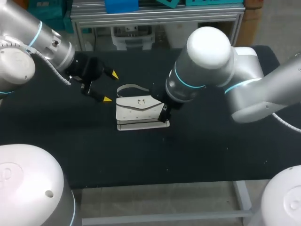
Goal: Pick up the bag, open it, inspect its contents, close it, and place it on the opposite side
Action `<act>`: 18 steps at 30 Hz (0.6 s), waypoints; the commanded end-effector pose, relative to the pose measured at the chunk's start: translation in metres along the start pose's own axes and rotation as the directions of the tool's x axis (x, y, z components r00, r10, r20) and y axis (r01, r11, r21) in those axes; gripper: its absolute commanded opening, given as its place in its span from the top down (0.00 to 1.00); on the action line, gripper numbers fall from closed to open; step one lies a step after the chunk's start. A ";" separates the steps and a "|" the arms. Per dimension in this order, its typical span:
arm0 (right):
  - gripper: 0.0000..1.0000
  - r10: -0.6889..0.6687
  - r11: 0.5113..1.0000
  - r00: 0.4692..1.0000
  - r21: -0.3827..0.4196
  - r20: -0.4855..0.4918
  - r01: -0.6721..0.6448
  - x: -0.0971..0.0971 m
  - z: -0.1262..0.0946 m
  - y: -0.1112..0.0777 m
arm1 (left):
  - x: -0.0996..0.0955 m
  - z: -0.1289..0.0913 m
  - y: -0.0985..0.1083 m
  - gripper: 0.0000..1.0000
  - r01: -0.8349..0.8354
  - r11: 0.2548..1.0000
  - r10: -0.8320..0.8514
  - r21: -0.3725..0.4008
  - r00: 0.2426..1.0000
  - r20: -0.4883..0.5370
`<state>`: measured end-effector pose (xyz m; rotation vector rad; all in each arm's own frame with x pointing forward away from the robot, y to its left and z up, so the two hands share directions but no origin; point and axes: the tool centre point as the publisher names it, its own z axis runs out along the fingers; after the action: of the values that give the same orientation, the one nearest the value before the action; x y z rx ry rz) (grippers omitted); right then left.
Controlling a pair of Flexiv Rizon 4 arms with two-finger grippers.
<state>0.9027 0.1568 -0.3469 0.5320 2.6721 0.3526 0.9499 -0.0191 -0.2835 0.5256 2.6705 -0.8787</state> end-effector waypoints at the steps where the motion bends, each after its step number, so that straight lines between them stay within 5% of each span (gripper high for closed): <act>1: 0.00 -0.138 0.987 0.906 -0.015 0.399 0.157 0.011 0.016 0.007 | 0.000 0.008 0.002 0.00 -0.037 0.999 0.037 0.019 0.999 -0.001; 7: 0.00 -0.247 0.956 0.869 -0.040 0.430 0.291 0.018 0.032 0.002 | -0.004 0.011 0.004 0.00 -0.091 0.995 0.091 0.027 0.996 0.004; 18: 0.00 -0.353 0.915 0.808 -0.008 0.472 0.404 0.010 0.027 0.008 | -0.010 0.026 0.005 0.00 -0.102 0.995 0.101 -0.024 0.994 -0.035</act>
<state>0.9122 0.1725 -0.3710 0.0080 2.3853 0.2229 0.9599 -0.0271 -0.3006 0.6684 2.6419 -0.8226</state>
